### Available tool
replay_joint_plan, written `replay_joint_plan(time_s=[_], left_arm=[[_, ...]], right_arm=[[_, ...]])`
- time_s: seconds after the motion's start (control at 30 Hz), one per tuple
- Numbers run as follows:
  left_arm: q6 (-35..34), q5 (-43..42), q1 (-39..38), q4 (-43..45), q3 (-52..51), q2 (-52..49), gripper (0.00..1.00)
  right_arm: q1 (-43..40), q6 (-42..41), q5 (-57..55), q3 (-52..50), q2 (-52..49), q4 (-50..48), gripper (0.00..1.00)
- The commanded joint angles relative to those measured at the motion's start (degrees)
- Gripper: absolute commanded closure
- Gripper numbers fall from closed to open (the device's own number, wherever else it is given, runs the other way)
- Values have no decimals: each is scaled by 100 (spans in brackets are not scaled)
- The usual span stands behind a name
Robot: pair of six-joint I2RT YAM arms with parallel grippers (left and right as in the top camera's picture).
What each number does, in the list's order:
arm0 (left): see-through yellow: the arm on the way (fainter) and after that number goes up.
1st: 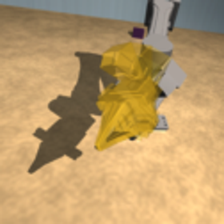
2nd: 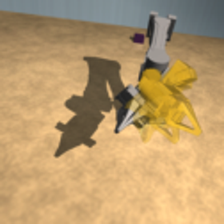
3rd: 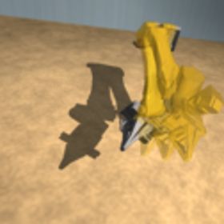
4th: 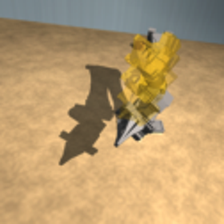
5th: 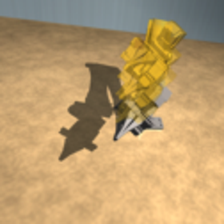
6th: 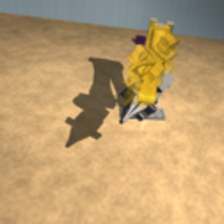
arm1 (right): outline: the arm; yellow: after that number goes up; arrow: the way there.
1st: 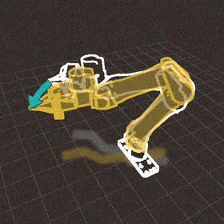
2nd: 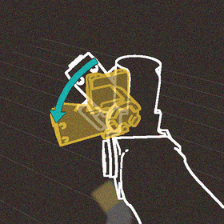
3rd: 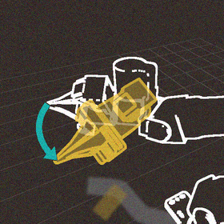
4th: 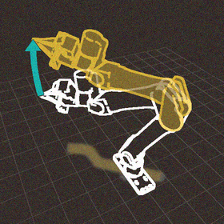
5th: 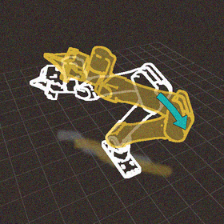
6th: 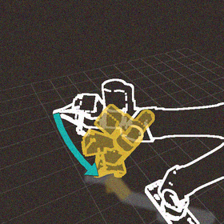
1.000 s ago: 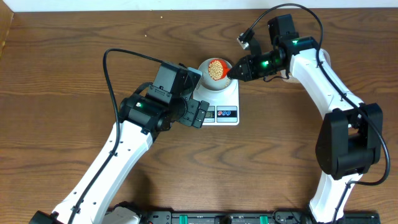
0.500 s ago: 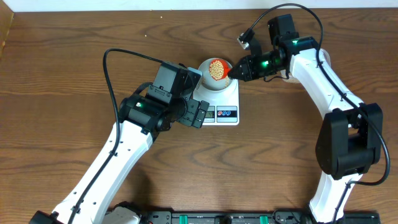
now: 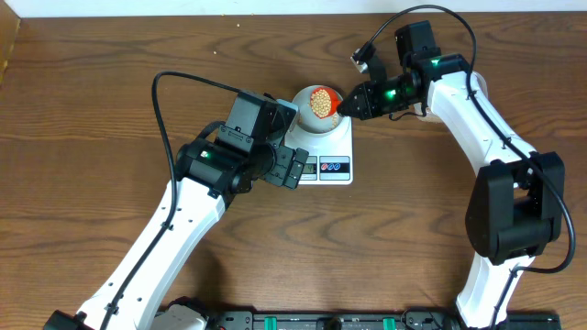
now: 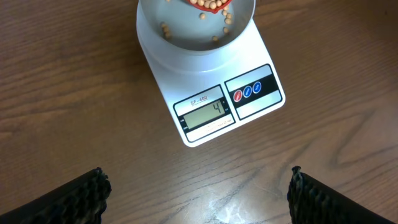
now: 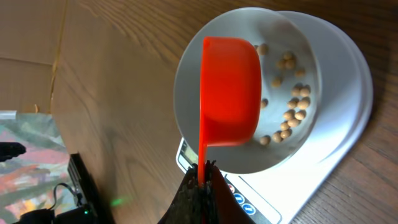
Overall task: Scoop item into bowl and weigh 50g on scale
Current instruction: 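Tilt the red scoop over the grey bowl to pour soybeans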
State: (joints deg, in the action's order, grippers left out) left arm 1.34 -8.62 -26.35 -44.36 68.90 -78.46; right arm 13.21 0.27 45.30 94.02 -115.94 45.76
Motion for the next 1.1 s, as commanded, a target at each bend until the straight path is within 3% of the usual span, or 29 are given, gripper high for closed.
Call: replay_joint_plan(time_s=[0.0, 1.07], left_arm=[[7, 52, 28, 2, -44, -15, 7], [7, 52, 28, 2, -44, -15, 6]], right_arm=[[28, 76, -44, 160, 223, -17, 99], [35, 214, -122, 160, 221, -57, 99]])
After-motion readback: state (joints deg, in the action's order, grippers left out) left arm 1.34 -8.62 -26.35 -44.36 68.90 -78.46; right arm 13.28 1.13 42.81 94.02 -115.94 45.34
